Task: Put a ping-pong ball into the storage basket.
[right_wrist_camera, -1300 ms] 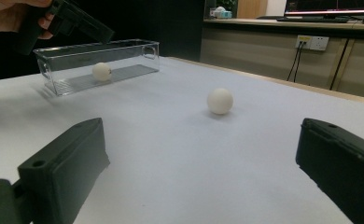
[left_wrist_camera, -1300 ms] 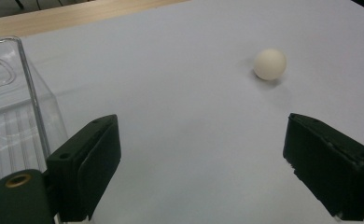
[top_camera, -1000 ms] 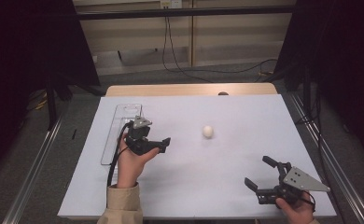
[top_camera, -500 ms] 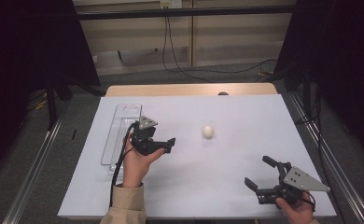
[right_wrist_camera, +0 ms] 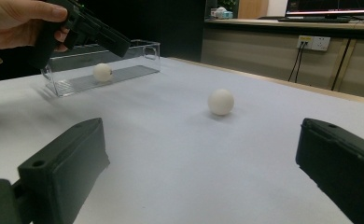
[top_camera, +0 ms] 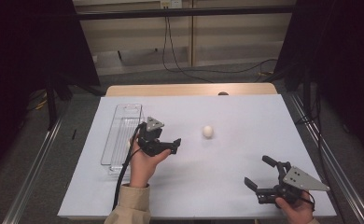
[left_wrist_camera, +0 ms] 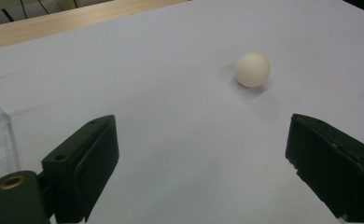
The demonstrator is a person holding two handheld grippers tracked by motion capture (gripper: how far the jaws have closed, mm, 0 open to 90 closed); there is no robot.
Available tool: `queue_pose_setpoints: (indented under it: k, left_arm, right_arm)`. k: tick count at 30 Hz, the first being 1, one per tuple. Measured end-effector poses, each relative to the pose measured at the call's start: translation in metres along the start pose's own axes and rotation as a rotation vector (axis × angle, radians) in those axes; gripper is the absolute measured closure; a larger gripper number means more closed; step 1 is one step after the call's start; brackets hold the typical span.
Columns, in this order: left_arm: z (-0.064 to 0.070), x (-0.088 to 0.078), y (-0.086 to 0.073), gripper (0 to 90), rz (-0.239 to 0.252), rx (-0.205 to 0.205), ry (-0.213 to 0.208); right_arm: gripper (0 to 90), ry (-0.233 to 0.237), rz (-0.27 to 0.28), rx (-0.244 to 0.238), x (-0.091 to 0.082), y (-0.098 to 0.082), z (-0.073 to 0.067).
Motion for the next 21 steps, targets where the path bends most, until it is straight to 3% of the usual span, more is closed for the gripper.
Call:
queue_pose_setpoints:
  k: [21]
  left_arm:
    - [0.013,0.018,0.002,8.7,0.02,0.01,-0.016]
  right_arm:
    - [1.4,0.0,-0.002,-0.001,0.0,0.0,0.001]
Point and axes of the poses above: each handheld gripper's, and its own axes: x roughly forward along the jaws, y roughly out of its top, z roughly to its right, the point moved 2 cm from there along x, roughly forward along the jaws, and after that the axes turned 8 degrees about -z, right-handed, at the moved point
